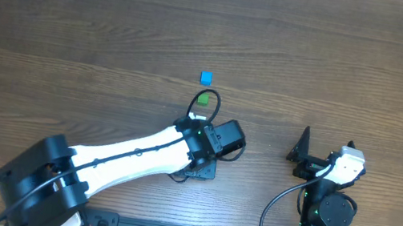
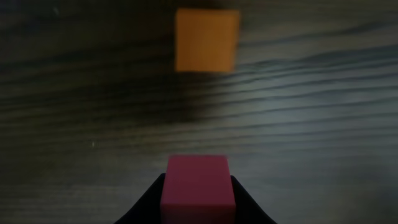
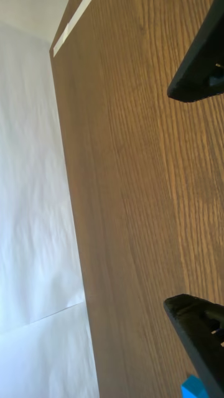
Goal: Stack Cubes
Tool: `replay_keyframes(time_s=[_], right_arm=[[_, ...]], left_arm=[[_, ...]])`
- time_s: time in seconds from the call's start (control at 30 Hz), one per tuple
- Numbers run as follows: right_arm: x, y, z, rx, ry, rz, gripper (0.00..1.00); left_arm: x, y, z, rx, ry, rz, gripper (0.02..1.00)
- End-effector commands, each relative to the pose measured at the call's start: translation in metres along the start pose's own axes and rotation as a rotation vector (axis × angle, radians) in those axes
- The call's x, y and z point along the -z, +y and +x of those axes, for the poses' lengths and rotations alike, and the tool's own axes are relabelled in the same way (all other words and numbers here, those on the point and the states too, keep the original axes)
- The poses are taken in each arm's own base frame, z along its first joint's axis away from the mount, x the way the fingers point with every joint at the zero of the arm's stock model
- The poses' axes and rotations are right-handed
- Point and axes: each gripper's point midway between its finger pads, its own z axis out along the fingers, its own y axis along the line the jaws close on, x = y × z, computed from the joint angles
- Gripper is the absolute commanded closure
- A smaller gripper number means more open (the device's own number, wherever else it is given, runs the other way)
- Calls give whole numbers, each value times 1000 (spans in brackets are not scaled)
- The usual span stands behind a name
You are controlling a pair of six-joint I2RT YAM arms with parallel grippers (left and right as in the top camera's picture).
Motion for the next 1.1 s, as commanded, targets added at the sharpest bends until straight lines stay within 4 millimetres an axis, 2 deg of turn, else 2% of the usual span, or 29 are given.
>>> replay_keyframes(time_s=[0.03, 0.17, 0.23, 0.33, 0.43, 0.77, 1.1], right_arm=[[0, -4, 1, 4, -4, 19, 9], [0, -4, 1, 4, -4, 19, 7], [0, -4, 1, 4, -4, 19, 7], [0, -4, 1, 4, -4, 19, 9], [0, -4, 1, 4, -4, 19, 9], [0, -4, 1, 4, -4, 19, 9], [0, -4, 1, 4, -4, 19, 9]], left_arm=[[44, -14, -31, 20, -97, 54, 941], [69, -21, -60, 36, -140, 91, 947], [75, -20, -73, 45, -149, 100, 950], [76, -14, -94, 65, -150, 106, 954], [68, -7, -107, 86, -140, 89, 954], [26, -4, -116, 73, -79, 22, 956], [8, -3, -114, 53, -49, -12, 956]])
